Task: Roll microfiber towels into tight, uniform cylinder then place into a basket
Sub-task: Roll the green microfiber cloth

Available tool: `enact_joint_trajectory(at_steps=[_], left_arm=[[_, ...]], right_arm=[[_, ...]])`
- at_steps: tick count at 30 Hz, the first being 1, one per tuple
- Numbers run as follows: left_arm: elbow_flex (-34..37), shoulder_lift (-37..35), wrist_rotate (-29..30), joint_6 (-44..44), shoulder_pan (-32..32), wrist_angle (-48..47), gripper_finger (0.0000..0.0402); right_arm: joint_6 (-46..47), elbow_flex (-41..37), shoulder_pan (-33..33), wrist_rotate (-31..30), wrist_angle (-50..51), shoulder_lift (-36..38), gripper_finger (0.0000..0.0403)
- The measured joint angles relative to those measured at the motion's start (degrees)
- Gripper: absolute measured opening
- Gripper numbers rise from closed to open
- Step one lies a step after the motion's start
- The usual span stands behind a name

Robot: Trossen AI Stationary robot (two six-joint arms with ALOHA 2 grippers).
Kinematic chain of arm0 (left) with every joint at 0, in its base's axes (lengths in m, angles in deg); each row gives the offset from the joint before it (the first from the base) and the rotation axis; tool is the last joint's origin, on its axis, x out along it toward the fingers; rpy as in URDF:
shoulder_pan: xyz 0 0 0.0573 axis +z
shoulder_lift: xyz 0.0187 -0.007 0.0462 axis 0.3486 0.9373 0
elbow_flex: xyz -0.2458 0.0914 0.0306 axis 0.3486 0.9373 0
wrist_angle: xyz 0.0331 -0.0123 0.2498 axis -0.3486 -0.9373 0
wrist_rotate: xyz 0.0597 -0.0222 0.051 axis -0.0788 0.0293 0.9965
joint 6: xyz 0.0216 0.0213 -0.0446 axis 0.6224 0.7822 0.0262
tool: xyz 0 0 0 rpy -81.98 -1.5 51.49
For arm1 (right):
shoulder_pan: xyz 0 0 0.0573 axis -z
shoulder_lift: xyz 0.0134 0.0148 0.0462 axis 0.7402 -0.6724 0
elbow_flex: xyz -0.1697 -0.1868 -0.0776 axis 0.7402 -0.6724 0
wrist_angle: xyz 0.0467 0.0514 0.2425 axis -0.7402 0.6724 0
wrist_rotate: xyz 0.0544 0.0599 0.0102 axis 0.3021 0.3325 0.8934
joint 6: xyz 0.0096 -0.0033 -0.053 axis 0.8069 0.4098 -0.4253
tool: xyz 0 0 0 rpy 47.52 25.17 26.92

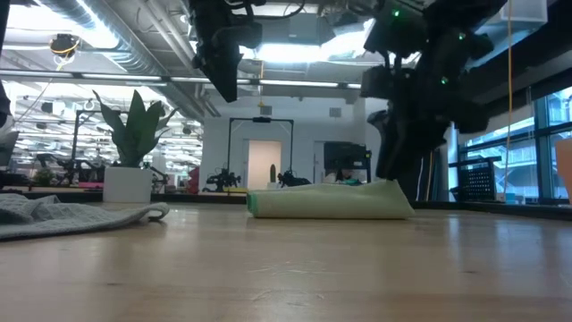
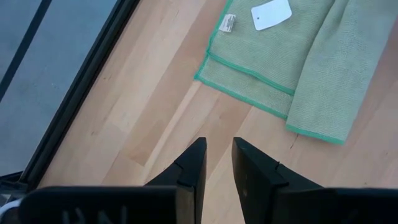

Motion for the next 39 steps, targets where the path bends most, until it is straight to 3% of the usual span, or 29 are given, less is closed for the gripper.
enact_joint_trajectory(at_steps=[9, 15, 39], left_arm=[[0.0, 0.0, 0.0, 0.0, 0.0, 0.2, 0.0067], [0.0, 0.0, 0.0, 0.0, 0.0, 0.2, 0.0067], [0.0, 0.0, 0.0, 0.0, 0.0, 0.2, 0.0067]], right_arm=[[-3.0, 0.0, 0.1, -0.4, -4.1, -6.3, 0.0130], [-1.6, 0.0, 0.2, -7.4, -5.7, -9.3, 0.0130], [0.7, 0.3, 0.0, -9.1, -6.3, -13.1, 0.0121]])
